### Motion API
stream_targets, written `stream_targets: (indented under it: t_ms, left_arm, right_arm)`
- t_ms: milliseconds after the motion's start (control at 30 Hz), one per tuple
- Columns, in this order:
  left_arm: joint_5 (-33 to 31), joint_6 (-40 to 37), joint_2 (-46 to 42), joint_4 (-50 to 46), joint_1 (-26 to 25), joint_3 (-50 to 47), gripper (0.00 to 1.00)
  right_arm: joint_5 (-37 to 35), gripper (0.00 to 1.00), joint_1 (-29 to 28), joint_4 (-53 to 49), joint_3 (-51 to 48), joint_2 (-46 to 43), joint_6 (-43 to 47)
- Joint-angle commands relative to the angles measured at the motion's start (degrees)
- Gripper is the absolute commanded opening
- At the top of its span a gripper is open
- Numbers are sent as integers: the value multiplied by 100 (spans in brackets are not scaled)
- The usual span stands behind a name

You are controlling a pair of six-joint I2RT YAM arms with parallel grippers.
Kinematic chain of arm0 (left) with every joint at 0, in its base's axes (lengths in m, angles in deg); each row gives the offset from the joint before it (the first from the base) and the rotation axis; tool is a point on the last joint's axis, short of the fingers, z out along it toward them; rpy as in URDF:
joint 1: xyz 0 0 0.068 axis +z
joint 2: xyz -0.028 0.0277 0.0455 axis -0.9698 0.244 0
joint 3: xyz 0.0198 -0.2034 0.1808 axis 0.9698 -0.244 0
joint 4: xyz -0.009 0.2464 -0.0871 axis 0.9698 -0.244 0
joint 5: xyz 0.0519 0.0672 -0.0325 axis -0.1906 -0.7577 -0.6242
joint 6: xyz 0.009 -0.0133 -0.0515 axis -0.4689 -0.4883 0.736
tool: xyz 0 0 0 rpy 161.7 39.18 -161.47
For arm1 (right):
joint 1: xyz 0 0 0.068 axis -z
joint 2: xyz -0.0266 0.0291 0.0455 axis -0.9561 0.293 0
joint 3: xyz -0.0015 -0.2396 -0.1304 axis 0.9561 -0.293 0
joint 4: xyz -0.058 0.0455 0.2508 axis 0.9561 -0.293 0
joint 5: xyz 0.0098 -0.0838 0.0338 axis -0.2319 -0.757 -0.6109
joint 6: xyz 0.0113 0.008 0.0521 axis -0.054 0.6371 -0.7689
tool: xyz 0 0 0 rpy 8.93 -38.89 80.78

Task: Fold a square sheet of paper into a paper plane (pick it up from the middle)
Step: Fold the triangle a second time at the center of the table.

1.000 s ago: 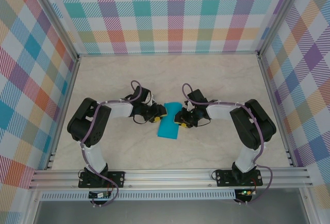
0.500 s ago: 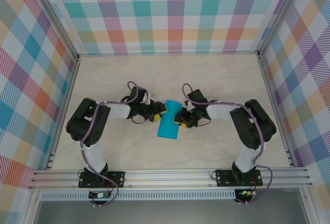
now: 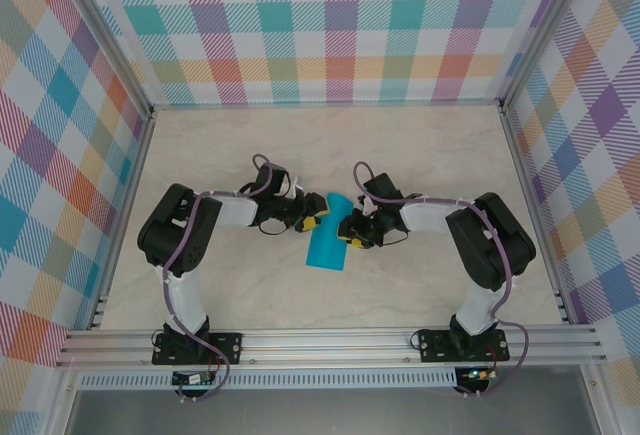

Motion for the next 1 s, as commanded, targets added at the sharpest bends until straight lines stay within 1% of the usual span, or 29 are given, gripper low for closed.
stream_targets:
  t_ms: [0, 367, 567, 667, 800, 967]
  left_arm:
    - [267, -227, 136, -177, 32, 399, 54]
    - [292, -908, 459, -1072, 58, 1249, 56]
    - [197, -1441, 633, -1769, 67, 1731, 58]
    - [-12, -1671, 642, -2002, 76, 1840, 58]
    - [187, -1611, 770, -1885, 94, 1909, 59]
    - [736, -921, 859, -941, 104, 1689, 59]
  right_arm:
    - [-410, 35, -55, -92, -279, 493, -44]
    - [-364, 35, -60, -45, -291, 545, -43]
    - [-356, 35, -57, -42, -289, 547, -34]
    - [-352, 36, -55, -53, -289, 549, -31]
    - [-373, 36, -56, -75, -286, 528, -24]
    - [-405, 36, -55, -59, -315, 519, -49]
